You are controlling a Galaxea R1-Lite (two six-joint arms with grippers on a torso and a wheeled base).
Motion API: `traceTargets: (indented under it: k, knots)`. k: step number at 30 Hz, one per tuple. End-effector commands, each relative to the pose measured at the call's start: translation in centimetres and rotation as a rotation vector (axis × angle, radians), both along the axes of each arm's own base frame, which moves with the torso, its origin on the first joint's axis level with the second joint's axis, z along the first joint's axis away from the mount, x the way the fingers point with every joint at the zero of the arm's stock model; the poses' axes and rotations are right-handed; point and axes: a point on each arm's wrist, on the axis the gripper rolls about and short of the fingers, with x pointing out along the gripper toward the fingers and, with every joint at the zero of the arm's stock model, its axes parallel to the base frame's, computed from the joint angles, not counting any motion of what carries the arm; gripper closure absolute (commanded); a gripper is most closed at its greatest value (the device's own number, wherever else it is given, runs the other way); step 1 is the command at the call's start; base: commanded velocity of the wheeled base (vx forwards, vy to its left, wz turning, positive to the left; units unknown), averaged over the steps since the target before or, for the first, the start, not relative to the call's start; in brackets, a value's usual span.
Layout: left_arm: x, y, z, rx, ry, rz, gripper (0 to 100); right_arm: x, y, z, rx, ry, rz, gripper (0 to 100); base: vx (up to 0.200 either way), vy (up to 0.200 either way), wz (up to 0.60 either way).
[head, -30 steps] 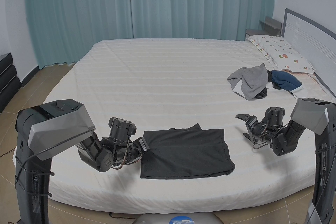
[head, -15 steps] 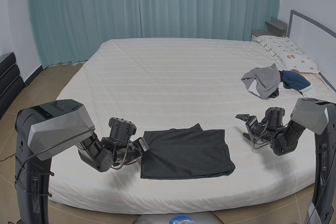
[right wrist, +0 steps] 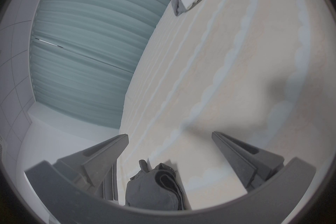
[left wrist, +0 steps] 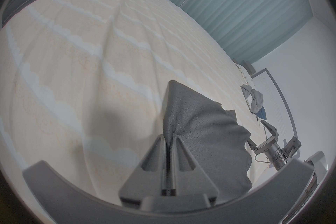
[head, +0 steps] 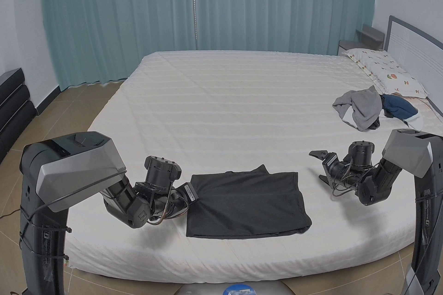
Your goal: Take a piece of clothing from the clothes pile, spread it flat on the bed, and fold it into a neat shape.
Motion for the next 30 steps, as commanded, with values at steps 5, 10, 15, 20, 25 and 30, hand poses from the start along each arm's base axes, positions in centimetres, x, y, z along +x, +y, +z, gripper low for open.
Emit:
traceTargets:
  k: [5,10,15,20,25,30]
  knots:
    - [-0.3,0.0,-0.1,0.002,0.006,-0.003,100,0.0,-0.1,0.0,0.0,-0.001,-0.001,0,0.0,0.0,0.0]
    - [-0.3,-0.1,0.1,0.001,0.004,-0.005,0,0.0,-0.1,0.0,0.0,-0.001,-0.001,0,0.0,0.0,0.0]
    - [-0.3,-0.1,0.1,0.0,0.002,-0.005,0,0.0,-0.1,0.0,0.0,-0.001,-0.001,0,0.0,0.0,0.0]
    - [-0.1,0.2,0.1,-0.001,-0.001,0.004,0,0.0,-0.1,0.0,0.0,-0.001,-0.001,0,0.0,0.0,0.0]
    - [0.4,0.7,0.4,-0.007,-0.009,0.022,0,0.0,-0.1,0.1,0.0,-0.002,-0.001,0,0.0,0.0,0.0]
    - [1.3,2.5,2.3,-0.054,-0.049,0.087,0,-0.5,0.1,-0.1,-0.015,0.008,0.003,0,0.0,0.0,0.0]
